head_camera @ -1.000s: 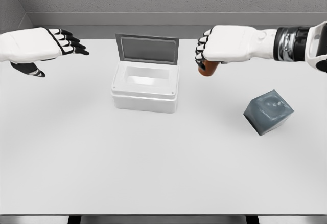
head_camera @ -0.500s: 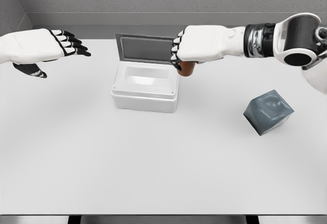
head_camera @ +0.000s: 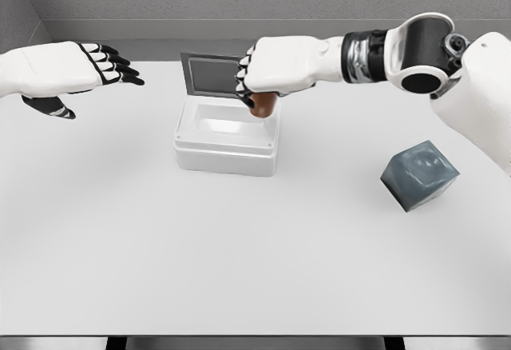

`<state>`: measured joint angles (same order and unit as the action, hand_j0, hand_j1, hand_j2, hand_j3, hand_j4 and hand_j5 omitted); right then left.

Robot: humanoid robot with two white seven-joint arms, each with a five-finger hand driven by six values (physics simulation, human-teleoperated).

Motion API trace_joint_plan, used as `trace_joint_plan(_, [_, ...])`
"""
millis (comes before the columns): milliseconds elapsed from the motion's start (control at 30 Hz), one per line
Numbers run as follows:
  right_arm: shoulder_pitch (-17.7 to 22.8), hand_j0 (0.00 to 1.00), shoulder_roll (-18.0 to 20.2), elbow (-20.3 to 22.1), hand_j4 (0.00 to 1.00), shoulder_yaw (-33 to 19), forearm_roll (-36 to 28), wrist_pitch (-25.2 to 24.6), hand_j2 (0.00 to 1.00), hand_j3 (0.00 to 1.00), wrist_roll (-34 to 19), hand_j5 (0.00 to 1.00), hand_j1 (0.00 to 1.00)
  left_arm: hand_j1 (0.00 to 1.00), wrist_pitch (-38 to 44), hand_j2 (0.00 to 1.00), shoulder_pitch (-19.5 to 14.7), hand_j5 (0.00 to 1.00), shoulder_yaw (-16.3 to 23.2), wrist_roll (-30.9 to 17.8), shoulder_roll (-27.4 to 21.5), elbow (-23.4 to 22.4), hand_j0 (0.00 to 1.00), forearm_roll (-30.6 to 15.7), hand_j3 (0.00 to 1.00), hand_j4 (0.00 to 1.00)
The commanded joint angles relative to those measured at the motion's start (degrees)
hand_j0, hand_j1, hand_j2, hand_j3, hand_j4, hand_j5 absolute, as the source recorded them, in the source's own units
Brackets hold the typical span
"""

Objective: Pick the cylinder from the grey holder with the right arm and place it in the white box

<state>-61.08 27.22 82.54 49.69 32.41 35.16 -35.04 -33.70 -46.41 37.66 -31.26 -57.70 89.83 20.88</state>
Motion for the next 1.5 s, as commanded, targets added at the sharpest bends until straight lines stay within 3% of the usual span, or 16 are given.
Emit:
trace_joint_plan(0, [0.0, 0.43, -0.77, -0.89, 0.43, 0.06, 0.46, -0.16, 0.43, 0.43, 0.04, 0.43, 0.43, 1.0, 0.12, 1.0, 0.0, 1.0, -0.04, -0.02, -0.05, -0.01, 1.0, -0.22, 1.0, 1.0])
trace_joint_plan(100, [-0.09, 0.44, -0.77, -1.06, 0.44, 0.06, 0.46, -0.16, 0.44, 0.44, 0.04, 0.44, 0.44, 1.0, 0.21, 1.0, -0.09, 1.0, -0.04, -0.02, 0.22, -0.01, 1.0, -0.22, 1.0, 1.0])
trace_joint_plan(133, [-0.26, 0.62, -0.77, -0.98, 0.62, 0.06, 0.46, -0.16, 0.62, 0.62, 0.04, 0.62, 0.62, 1.0, 0.12, 1.0, -0.09, 1.0, -0.04, -0.02, 0.22, -0.01, 1.0, -0.22, 1.0, 1.0])
trace_joint_plan(167, [-0.26, 1.0, -1.12, -0.89, 1.0, -0.21, 0.54, -0.16, 1.0, 1.0, 0.04, 1.0, 1.0, 1.0, 0.12, 1.0, -0.09, 1.0, -0.04, -0.02, 0.22, -0.01, 1.0, -0.22, 1.0, 1.0])
trace_joint_plan(400, [-0.44, 1.0, -1.21, -0.54, 1.0, -0.91, 0.37, -0.16, 1.0, 1.0, 0.04, 1.0, 1.0, 1.0, 0.21, 1.0, -0.09, 1.0, -0.04, -0.02, 0.22, -0.01, 1.0, -0.22, 1.0, 1.0])
trace_joint_plan(467, [-0.35, 1.0, -0.42, 2.53, 1.0, -1.09, -0.07, -0.16, 1.0, 1.0, 0.04, 1.0, 1.0, 1.0, 0.12, 1.0, -0.17, 1.0, -0.04, 0.06, 0.22, -0.01, 1.0, -0.22, 1.0, 1.0])
trace_joint_plan(567, [0.09, 1.0, 6.7, 11.41, 1.0, -3.19, -4.02, -0.16, 1.0, 1.0, 0.04, 1.0, 1.0, 1.0, 1.26, 1.0, -2.81, 1.0, -0.04, -0.46, 2.15, 0.08, 1.0, -0.4, 1.0, 1.0])
trace_joint_plan(700, [2.46, 1.0, 18.91, 15.11, 1.0, -9.17, -17.03, -0.16, 1.0, 1.0, 0.04, 1.0, 1.0, 1.0, 6.71, 1.0, -10.9, 1.0, 6.81, -2.57, 5.31, 1.22, 1.0, -0.58, 1.0, 1.0])
trace_joint_plan(767, [6.85, 1.0, 25.16, 18.27, 1.0, -14.26, -22.83, -0.16, 1.0, 1.0, 0.04, 1.0, 1.0, 1.0, 6.8, 1.0, -13.53, 1.0, 9.27, -3.54, 7.6, 1.05, 1.0, -0.75, 1.0, 1.0])
trace_joint_plan(867, [17.48, 1.0, 27.62, 18.27, 1.0, -25.86, -30.83, -0.16, 1.0, 1.0, 0.04, 1.0, 1.0, 1.0, 10.93, 1.0, -16.35, 1.0, 14.99, -3.74, 11.29, 1.04, 1.0, -0.75, 1.0, 1.0])
trace_joint_plan(967, [27.14, 1.0, 30.96, 18.27, 1.0, -35.36, -44.34, -0.16, 1.0, 1.0, 0.04, 1.0, 1.0, 1.0, 13.12, 1.0, -16.79, 1.0, 14.99, -3.74, 11.47, 0.08, 1.0, -0.4, 1.0, 1.0])
trace_joint_plan(1100, [37.88, 1.0, 30.52, 18.1, 1.0, -37.03, -58.69, -0.16, 1.0, 1.0, 0.04, 1.0, 1.0, 1.0, 14.36, 1.0, -18.72, 1.0, 14.99, -3.74, 14.72, -5.11, 1.0, -0.31, 1.0, 1.0])
trace_joint_plan(1233, [44.38, 1.0, 30.43, 18.18, 1.0, -37.39, -61.33, -0.16, 1.0, 1.0, 0.04, 1.0, 1.0, 1.0, 15.5, 1.0, -20.13, 1.0, 15.08, -3.74, 17.7, -7.74, 1.0, -0.22, 1.0, 1.0])
trace_joint_plan(1267, [46.66, 1.0, 28.33, 18.18, 1.0, -38.35, -61.68, -0.16, 1.0, 1.0, 0.04, 1.0, 1.0, 1.0, 15.5, 1.0, -20.21, 1.0, 15.16, -3.74, 18.23, -9.24, 1.0, -0.22, 1.0, 1.0])
trace_joint_plan(1367, [59.67, 1.0, 15.67, 18.36, 1.0, -52.85, -59.92, -0.16, 1.0, 1.0, 0.04, 1.0, 1.0, 1.0, 15.5, 1.0, -21.09, 1.0, 15.34, -3.74, 20.52, -12.14, 1.0, 2.32, 1.0, 1.0])
trace_joint_plan(1467, [61.61, 1.0, 14.79, 18.27, 1.0, -53.47, -60.1, -0.16, 1.0, 1.0, 0.04, 1.0, 1.0, 1.0, 15.5, 1.0, -21.27, 1.0, 15.43, -3.74, 21.31, -13.98, 1.0, 4.52, 1.0, 1.0])
